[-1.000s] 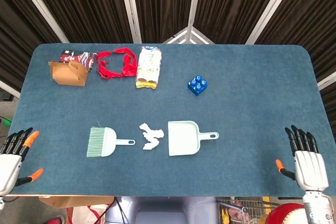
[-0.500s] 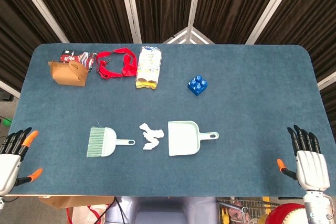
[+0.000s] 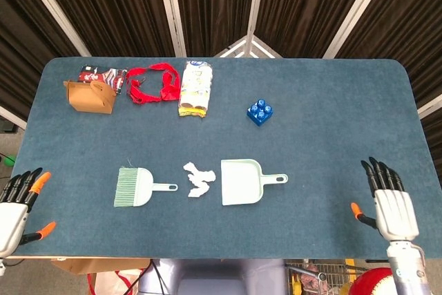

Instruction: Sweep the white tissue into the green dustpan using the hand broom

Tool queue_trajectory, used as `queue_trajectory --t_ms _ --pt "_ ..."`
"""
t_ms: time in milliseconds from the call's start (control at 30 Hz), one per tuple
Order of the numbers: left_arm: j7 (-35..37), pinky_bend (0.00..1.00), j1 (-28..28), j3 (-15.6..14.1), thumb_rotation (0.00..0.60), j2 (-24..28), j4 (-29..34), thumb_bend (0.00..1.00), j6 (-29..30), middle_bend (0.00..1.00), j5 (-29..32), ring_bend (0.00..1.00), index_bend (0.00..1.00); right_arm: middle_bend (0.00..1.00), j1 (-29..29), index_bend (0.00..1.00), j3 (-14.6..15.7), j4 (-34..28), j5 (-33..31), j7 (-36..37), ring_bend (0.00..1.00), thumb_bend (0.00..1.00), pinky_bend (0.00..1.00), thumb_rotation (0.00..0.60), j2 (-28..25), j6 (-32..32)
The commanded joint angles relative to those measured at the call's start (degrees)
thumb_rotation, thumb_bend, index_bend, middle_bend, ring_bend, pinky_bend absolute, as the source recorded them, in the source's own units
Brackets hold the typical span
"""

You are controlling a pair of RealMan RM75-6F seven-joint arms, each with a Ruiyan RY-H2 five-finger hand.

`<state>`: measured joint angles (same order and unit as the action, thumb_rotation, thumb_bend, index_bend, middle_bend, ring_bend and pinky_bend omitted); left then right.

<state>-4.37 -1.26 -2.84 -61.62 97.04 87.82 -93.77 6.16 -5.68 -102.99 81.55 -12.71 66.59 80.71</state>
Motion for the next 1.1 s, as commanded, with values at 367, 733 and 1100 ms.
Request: queue_trajectory --t_ms 367,733,1100 --pt "-1.0 0.05 -0.2 0.0 0.6 -0.3 0.1 0.0 -0.4 0.0 0.1 0.0 0.0 0.89 10.2 0.33 -4.7 0.9 -13.5 -11.7 0.87 0.33 0.9 0.6 8.8 -10.9" --pt "-0.7 0.05 -0.4 -0.1 0.6 -0.1 0.3 0.0 -1.2 0.0 0.4 0.0 0.0 0.89 14.0 0.37 -3.8 3.4 -17.8 -19.0 0.87 0.33 0.9 0.6 17.3 -11.1" --pt "-0.9 0.05 -0.8 -0.2 0.6 0.0 0.6 0.0 -2.1 0.0 0.8 0.0 0.0 0.89 17.5 0.4 -4.6 7.3 -20.8 -21.9 0.87 0.33 0.9 0.6 23.7 -11.8"
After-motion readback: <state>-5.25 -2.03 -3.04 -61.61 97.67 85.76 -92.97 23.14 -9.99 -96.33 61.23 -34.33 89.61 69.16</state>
